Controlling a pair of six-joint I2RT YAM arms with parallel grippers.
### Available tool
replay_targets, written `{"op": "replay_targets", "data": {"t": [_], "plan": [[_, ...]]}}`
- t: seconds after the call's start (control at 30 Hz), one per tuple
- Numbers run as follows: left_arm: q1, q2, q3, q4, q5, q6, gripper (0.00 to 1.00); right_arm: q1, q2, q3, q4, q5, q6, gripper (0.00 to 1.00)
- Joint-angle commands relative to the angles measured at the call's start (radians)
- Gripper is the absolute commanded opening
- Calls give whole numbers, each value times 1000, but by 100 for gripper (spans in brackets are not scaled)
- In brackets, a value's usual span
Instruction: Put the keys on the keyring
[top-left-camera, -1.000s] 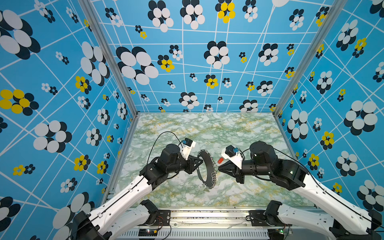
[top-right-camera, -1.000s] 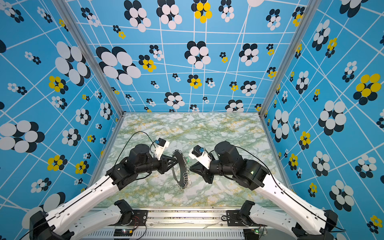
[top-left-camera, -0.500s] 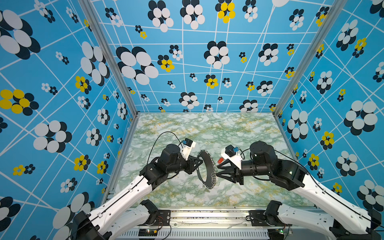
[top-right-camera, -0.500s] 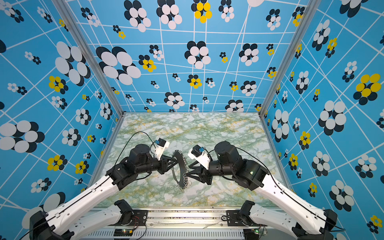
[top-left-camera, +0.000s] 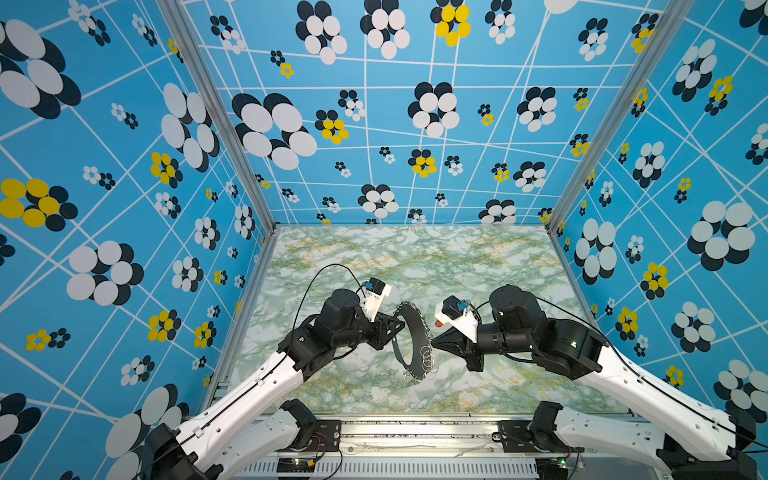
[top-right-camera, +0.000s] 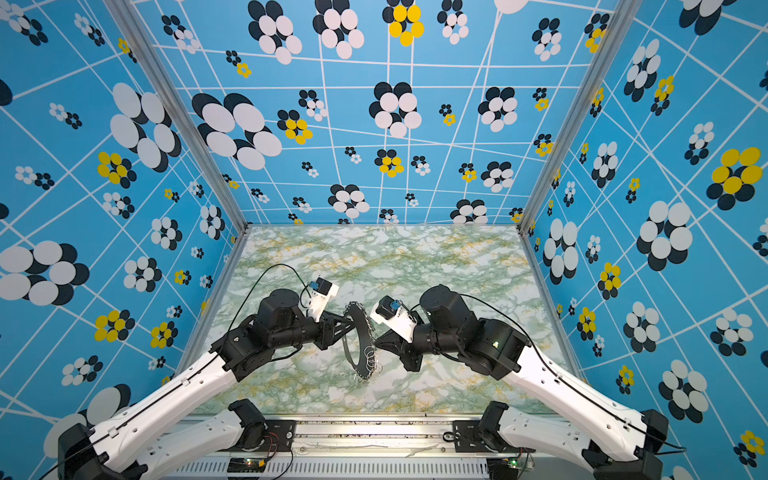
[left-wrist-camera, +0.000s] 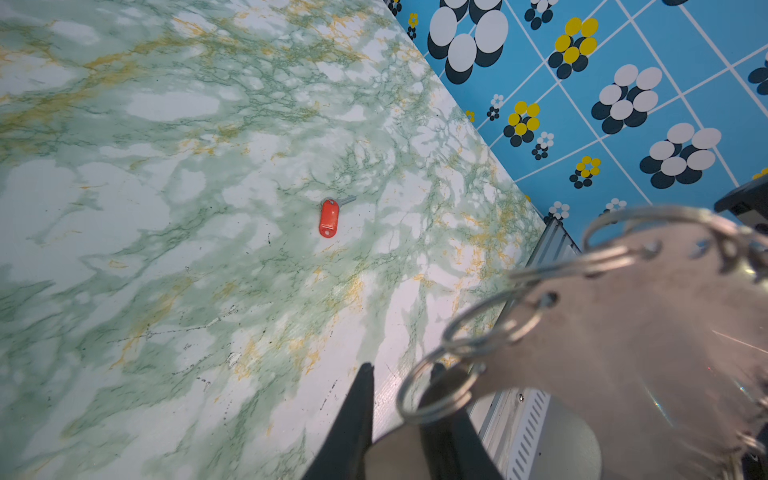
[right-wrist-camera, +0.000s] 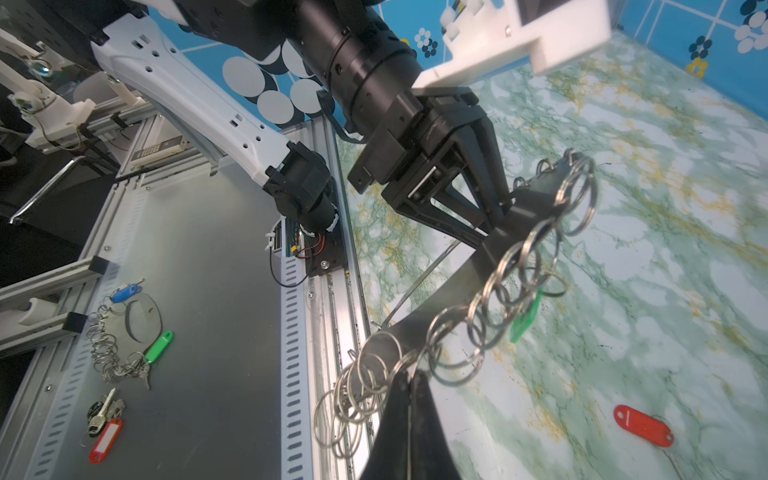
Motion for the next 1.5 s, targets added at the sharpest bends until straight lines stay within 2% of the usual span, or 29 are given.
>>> {"op": "replay_targets", "data": {"t": [0.0, 0.17, 0.5, 0.67, 0.83, 0.97, 1.07, 1.13, 1.2, 1.23, 1.47], "plan": [[-8, -24, 50, 21, 10, 7, 0, 13, -4, 44, -74, 76, -59, 0], [-8, -14, 60, -5, 30, 21, 0, 21, -25, 47, -71, 122, -112, 0], [-17, 96, 127, -69, 102, 32, 0, 45, -15, 78, -28, 54, -164, 0], [-27, 128, 146, -91, 122, 38, 0, 68, -25, 76, -3, 63, -179, 0], [-30, 122, 141, -118, 73, 45, 0, 71, -48, 70, 12, 49, -172, 0], [-12, 71, 124, -91, 22, 34, 0, 89, -15, 73, -87, -19, -188, 0], [-6, 52, 118, -81, 3, 36, 0, 112, 7, 82, -118, -60, -182, 9], [-7, 47, 111, -65, 8, 36, 0, 112, 19, 93, -144, -81, -183, 18], [-6, 46, 109, -57, 10, 34, 0, 112, 22, 94, -153, -76, -184, 34], [-7, 44, 110, -57, 11, 33, 0, 111, 16, 92, -151, -70, -186, 39], [-7, 32, 110, -68, 21, 40, 0, 111, -63, 71, -100, 86, -157, 46]]}}
